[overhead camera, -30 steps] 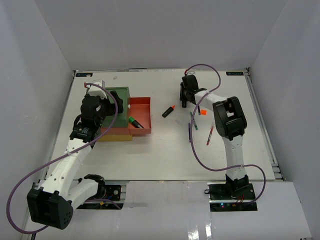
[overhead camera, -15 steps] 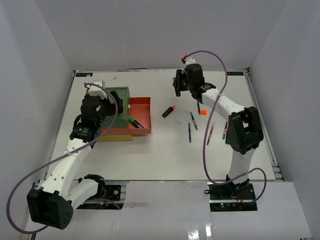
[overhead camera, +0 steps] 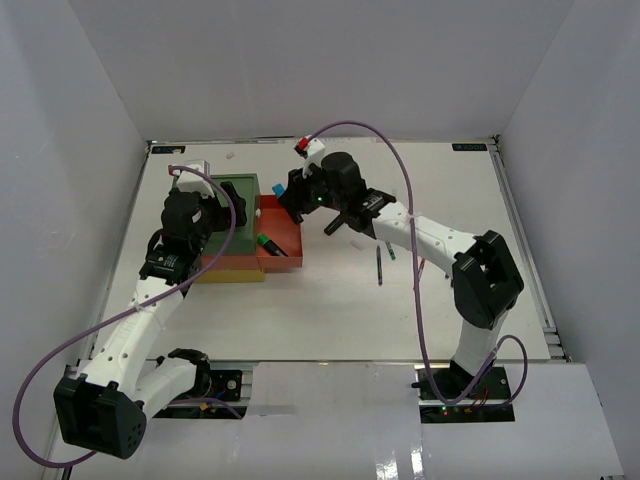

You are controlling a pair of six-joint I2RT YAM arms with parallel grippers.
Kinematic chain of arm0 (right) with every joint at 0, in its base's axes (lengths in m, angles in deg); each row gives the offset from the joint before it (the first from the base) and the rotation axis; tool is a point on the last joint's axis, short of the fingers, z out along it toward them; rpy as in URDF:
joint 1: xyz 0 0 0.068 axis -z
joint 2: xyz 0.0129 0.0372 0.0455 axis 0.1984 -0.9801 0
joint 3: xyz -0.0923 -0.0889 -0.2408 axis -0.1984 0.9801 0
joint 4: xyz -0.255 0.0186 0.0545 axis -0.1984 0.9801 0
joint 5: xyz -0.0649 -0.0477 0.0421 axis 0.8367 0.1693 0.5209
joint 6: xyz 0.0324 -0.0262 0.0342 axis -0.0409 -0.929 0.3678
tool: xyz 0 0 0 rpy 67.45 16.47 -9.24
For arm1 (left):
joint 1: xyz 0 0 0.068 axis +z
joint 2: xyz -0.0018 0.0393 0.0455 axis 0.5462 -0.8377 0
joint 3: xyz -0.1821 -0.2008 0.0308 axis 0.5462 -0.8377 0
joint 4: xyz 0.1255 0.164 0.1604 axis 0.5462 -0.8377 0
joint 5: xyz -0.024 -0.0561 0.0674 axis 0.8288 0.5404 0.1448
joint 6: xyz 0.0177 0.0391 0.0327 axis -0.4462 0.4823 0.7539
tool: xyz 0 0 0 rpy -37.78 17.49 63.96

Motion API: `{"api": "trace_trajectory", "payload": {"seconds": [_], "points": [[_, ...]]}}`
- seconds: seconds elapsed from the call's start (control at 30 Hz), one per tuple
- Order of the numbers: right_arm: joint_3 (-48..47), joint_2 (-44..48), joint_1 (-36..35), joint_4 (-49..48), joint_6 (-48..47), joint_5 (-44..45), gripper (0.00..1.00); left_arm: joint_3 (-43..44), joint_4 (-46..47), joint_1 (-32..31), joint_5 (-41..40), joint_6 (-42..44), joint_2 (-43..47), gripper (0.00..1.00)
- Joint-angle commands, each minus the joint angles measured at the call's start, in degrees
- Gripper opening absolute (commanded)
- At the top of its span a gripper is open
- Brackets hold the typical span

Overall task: Sort the stationery into containers
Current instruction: Place the pen in the drawer, then pick up the pen from the center of the board.

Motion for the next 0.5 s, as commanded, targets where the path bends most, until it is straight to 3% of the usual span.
{"api": "trace_trajectory", "payload": {"seconds": [0.0,0.33,0.47], "points": [[0.47,-0.82,-1.58,-3.33,1.03,0.05,0.34,-0.37,-6.39,-0.11,1.41,-1.18,-0.95,0.96],[2.22,0.4,-3.16,-0.09,-2.66,7.16,0.62,-0.37,-6.39,-0.11,1.67,-1.36,-0.42,0.96],[5.47,4.09,-1.94,1.31,-5.3,12.78,0.68,-0.37,-6.39,-0.02,1.67,-1.36,-0.42,0.96]]}}
